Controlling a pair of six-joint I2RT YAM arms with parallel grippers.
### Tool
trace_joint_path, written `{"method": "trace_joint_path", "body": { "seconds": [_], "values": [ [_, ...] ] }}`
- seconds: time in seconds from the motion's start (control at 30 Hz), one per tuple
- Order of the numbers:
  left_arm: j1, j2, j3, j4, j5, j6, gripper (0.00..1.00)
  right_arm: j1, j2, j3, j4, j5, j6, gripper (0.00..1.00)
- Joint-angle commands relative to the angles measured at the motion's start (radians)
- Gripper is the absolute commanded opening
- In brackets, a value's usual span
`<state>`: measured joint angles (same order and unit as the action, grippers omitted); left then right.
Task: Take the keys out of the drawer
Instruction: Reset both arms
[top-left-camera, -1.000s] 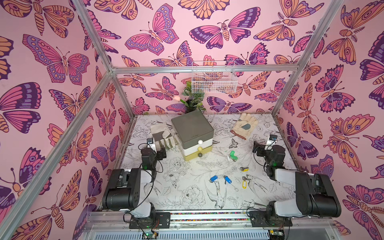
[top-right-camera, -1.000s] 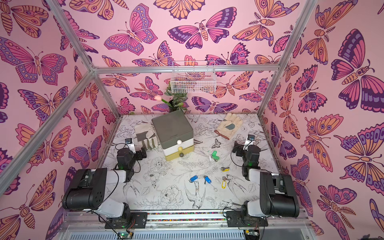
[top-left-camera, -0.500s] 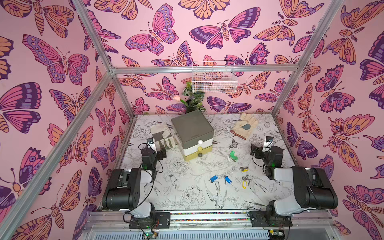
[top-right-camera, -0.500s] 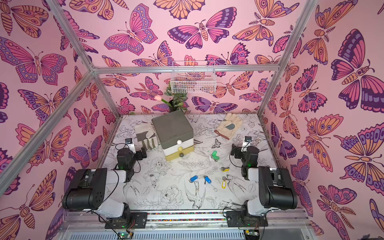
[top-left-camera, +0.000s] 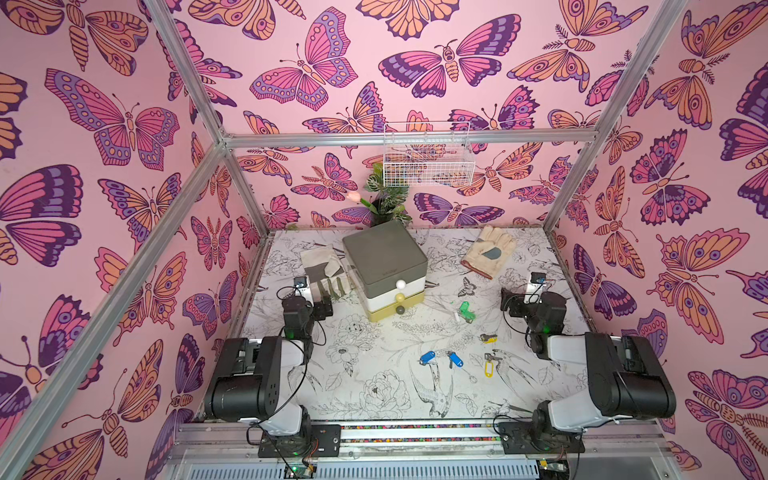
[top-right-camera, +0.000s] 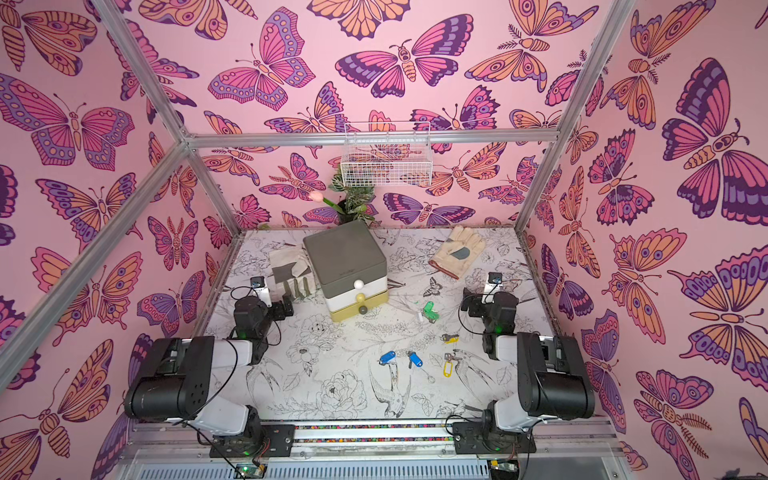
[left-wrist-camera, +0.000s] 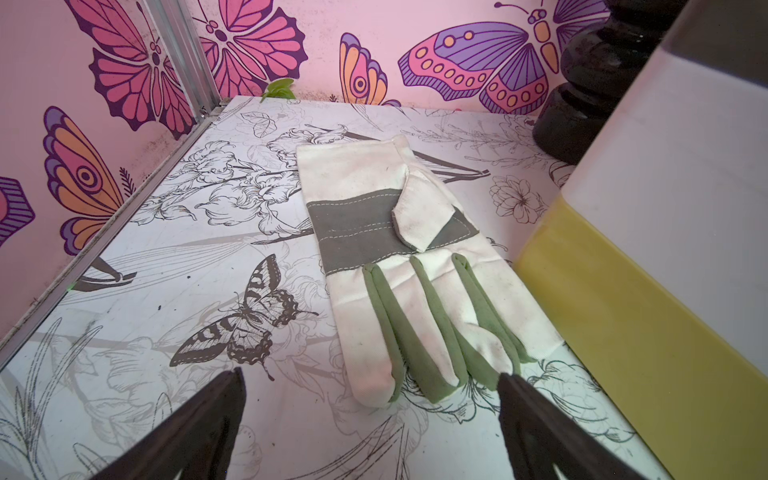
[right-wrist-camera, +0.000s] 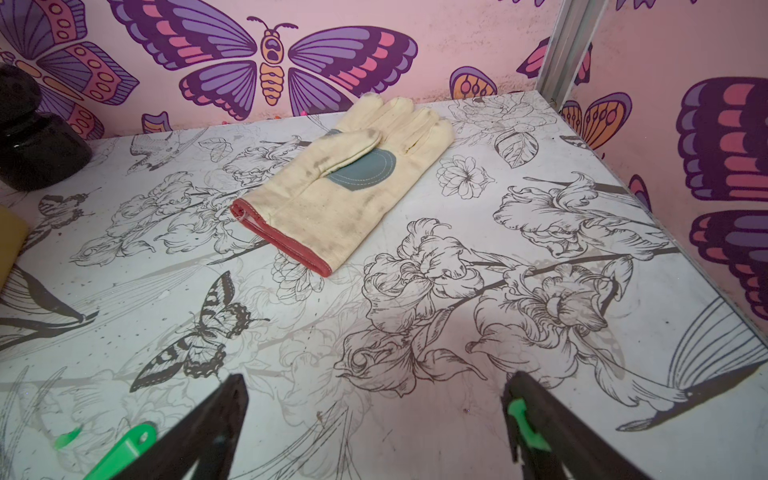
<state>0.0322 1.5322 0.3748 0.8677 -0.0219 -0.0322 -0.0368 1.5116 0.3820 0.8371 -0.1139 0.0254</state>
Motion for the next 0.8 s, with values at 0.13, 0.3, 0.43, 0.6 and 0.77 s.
{"method": "trace_joint_path", "body": {
  "seconds": [0.13,0.3,0.43,0.6,0.77],
  "values": [
    [-0.002,0.006,-0.007,0.026,0.007,0.013,1.00,0.005,-0.006,0.008,-0.002,0.001,-0.006,0.99],
    [-0.001,0.006,-0.007,0.026,0.007,0.013,1.00,0.005,-0.099,0.010,-0.067,-0.005,-0.004,0.99],
    [-0.001,0.005,-0.005,0.024,0.006,0.013,1.00,0.005,-0.097,-0.007,-0.051,0.040,0.015,0.99],
    [-0.002,0.005,-0.006,0.025,0.007,0.012,1.00,-0.001,0.014,-0.008,0.065,0.038,0.026,0.99],
    [-0.002,0.006,-0.007,0.024,0.007,0.012,1.00,-0.002,-0.001,0.013,0.000,0.036,0.020,0.99]
  ]
}}
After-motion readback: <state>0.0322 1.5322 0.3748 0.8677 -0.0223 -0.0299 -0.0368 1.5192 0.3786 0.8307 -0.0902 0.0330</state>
